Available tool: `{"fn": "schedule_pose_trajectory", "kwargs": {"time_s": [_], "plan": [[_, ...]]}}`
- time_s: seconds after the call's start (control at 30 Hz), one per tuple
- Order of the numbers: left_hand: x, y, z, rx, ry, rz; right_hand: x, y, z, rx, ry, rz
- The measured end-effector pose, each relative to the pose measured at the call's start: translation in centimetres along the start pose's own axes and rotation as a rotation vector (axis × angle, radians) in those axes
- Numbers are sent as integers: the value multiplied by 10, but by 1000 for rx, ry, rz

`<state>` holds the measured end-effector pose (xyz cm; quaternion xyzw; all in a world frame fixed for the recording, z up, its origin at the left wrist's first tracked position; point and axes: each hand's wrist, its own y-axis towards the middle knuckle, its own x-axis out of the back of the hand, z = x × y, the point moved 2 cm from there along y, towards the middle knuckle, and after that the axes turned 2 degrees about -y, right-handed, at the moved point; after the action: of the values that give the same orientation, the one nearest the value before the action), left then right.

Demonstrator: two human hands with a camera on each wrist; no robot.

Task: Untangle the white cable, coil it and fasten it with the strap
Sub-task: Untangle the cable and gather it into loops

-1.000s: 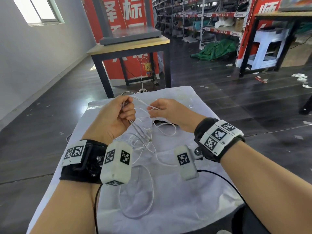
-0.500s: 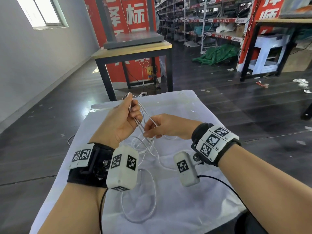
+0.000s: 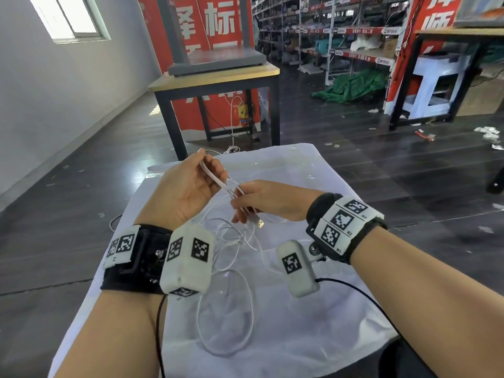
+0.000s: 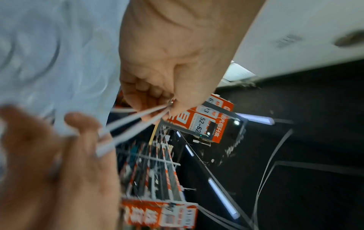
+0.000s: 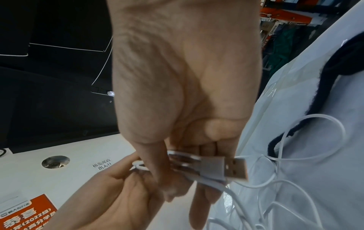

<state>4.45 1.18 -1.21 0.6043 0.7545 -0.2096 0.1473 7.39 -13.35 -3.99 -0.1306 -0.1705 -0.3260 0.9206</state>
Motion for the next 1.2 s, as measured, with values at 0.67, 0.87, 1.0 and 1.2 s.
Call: {"fn": "schedule_pose_trajectory", "kwargs": {"time_s": [0.67,0.87,1.0,1.2], "plan": [[17,2,-5,-63,234,-192,3,-5,9,-2,164,34],[17,1,-1,-57,570,-109,7,-11,2,-19,248,68],[10,-2,1,8,556,1,9,-13,-2,-18,259,53],[9,1,5,36,600,-80,13,-13,-6,-23,180,-19]]}}
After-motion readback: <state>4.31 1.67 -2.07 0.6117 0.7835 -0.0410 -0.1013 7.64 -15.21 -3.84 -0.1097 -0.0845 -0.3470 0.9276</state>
